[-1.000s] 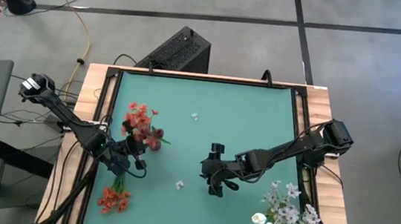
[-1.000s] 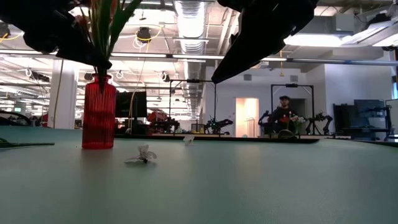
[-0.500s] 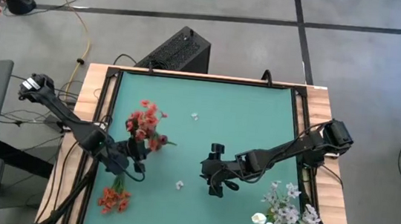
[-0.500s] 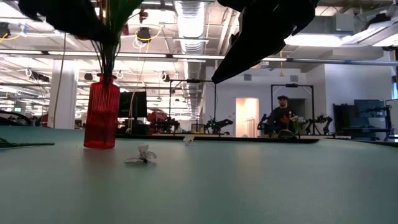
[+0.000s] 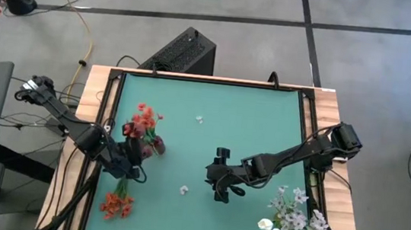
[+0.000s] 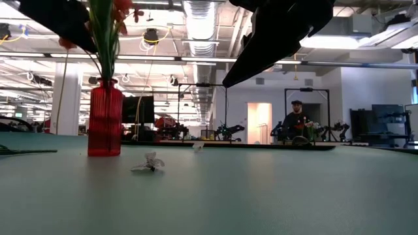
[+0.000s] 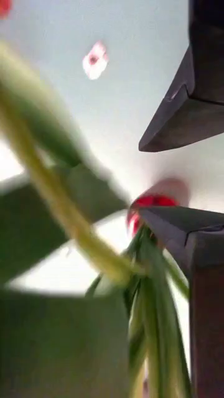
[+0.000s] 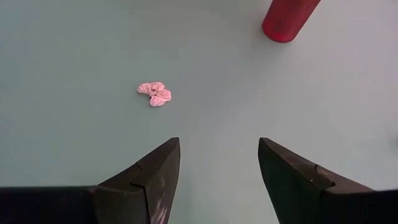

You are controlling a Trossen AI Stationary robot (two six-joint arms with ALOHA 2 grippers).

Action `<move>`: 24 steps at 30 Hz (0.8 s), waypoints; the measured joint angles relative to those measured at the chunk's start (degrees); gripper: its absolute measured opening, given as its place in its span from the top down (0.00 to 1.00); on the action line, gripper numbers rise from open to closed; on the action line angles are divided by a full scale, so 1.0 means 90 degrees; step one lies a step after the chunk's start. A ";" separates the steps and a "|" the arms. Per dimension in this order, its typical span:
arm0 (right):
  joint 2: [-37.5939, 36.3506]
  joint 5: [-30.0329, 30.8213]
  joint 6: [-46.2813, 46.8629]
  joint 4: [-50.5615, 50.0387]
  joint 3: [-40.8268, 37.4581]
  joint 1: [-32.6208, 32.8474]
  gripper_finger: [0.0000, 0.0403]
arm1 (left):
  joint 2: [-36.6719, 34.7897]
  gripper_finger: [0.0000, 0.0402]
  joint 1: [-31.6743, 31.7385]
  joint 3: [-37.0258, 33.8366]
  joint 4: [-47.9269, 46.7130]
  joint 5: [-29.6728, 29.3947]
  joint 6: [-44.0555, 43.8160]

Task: Sort flowers into vase by color
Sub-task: Put the dark red flower into the red vase, then put the orange flowers into the red vase

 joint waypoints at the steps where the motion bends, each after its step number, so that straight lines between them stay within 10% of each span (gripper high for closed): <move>1: 0.0000 0.0000 0.0000 0.0002 0.0000 0.0000 0.39 | 0.0000 0.65 0.0007 0.0000 0.0003 0.0142 -0.0038; 24: 0.0000 -0.0007 -0.0130 0.0017 0.0000 -0.0002 0.39 | -0.0012 0.65 0.1072 0.1039 -0.0497 0.3377 0.0487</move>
